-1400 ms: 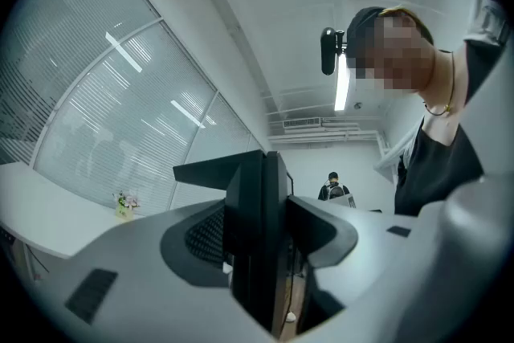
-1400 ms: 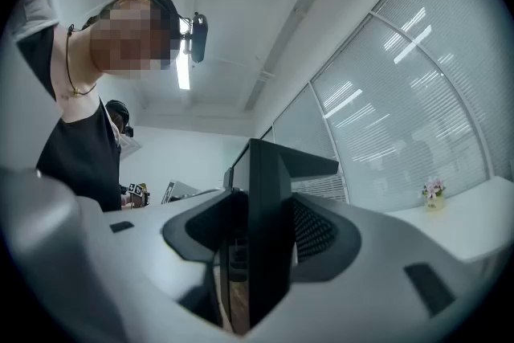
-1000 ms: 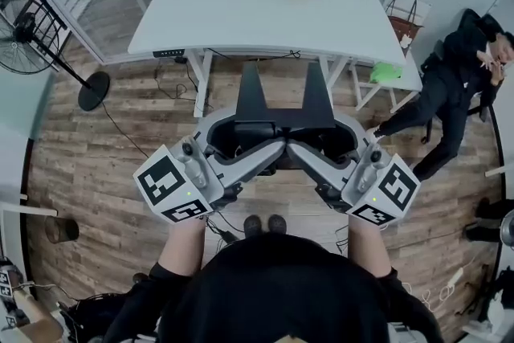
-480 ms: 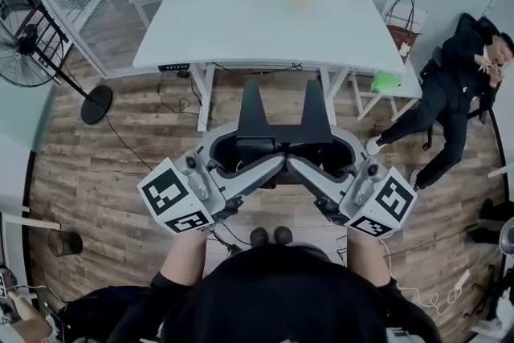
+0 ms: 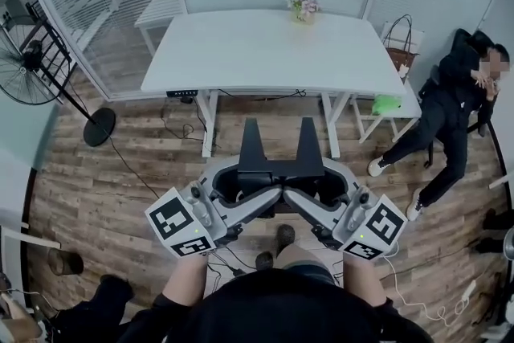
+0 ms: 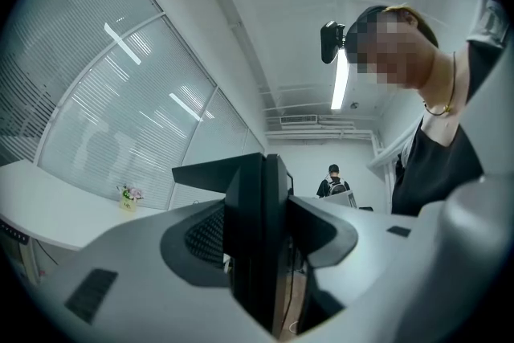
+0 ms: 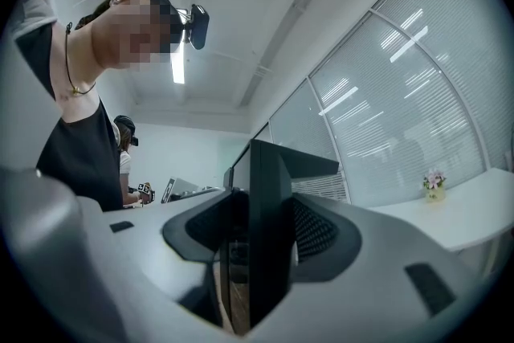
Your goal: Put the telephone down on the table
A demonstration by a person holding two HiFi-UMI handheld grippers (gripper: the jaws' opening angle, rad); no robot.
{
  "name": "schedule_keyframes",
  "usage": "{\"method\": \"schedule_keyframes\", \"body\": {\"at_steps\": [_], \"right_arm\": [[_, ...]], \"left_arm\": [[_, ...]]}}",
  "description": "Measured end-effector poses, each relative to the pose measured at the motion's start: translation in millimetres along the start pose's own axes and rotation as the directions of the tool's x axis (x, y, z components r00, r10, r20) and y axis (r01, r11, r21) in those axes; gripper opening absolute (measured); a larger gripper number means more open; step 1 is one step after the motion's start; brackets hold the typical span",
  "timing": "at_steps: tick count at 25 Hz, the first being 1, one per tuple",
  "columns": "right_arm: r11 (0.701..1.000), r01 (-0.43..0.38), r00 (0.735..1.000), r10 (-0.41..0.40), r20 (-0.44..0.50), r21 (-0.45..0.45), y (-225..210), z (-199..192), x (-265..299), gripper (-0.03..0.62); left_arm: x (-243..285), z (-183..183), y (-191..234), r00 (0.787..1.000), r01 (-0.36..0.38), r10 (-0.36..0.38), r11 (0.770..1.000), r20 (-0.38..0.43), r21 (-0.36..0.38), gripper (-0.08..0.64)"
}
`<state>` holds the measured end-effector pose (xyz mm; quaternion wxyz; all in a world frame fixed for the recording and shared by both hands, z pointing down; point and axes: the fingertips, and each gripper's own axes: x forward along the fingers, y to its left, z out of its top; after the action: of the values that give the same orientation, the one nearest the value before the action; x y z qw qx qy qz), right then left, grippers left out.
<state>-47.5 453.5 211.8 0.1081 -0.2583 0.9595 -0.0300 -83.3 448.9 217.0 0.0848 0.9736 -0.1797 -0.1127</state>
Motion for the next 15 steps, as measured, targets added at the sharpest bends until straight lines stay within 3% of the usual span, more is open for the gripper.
{"method": "schedule_keyframes", "body": {"at_steps": [7,15], "right_arm": [[1.000,-0.002,1.000,0.002,0.012,-0.010,-9.3,0.4,5.5,0.229],[1.000,-0.007,1.000,0.008,0.020,-0.013,-56.2,2.9,20.2,0.229]], "left_arm": [[3.5,2.4,10.2,1.000,-0.001,0.001,1.000,0.002,0.013,0.233],[30.9,6.2,50.5,1.000,-0.005,0.005,1.000,-0.001,0.020,0.233]]}}
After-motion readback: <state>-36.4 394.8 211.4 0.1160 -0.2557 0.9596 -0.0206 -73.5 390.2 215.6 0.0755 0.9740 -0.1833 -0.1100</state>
